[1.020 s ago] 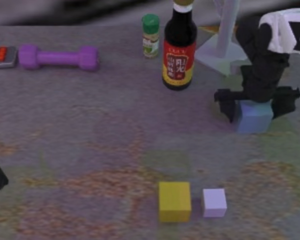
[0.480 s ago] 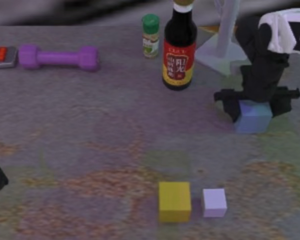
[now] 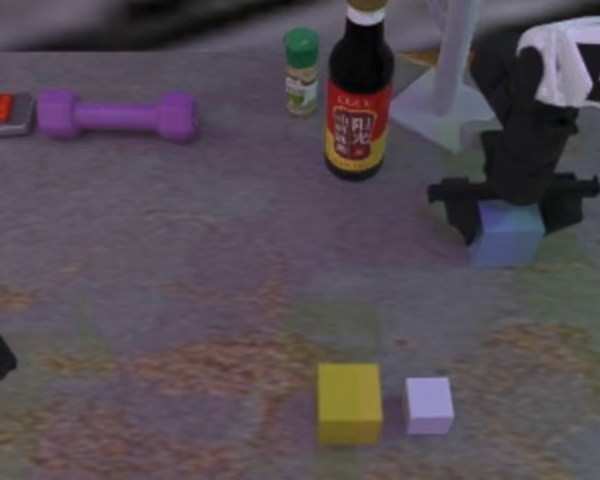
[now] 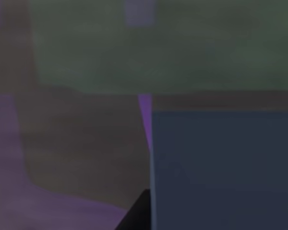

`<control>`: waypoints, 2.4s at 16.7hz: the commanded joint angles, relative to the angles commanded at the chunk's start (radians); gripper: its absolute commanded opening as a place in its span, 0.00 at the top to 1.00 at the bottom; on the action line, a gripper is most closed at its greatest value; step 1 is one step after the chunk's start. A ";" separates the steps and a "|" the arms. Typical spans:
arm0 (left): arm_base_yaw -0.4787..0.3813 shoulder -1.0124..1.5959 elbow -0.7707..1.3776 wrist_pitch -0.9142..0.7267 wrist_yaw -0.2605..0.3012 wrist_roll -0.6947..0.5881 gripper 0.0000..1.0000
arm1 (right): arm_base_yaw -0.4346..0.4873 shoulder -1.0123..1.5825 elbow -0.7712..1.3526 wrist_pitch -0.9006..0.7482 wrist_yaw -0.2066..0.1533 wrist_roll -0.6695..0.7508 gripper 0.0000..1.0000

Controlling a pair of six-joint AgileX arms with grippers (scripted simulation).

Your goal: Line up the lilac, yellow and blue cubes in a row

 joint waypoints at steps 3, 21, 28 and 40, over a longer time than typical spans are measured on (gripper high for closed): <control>0.000 0.000 0.000 0.000 0.000 0.000 0.00 | 0.002 -0.011 0.032 -0.041 0.000 0.000 1.00; 0.000 0.000 0.000 0.000 0.000 0.000 0.00 | 0.287 -0.051 0.201 -0.270 0.001 0.292 1.00; 0.000 0.000 0.000 0.000 0.000 0.000 0.00 | 0.714 -0.059 0.236 -0.314 0.002 0.734 1.00; 0.000 0.000 0.000 0.000 0.000 0.000 0.00 | 0.775 -0.046 0.155 -0.207 0.004 0.800 1.00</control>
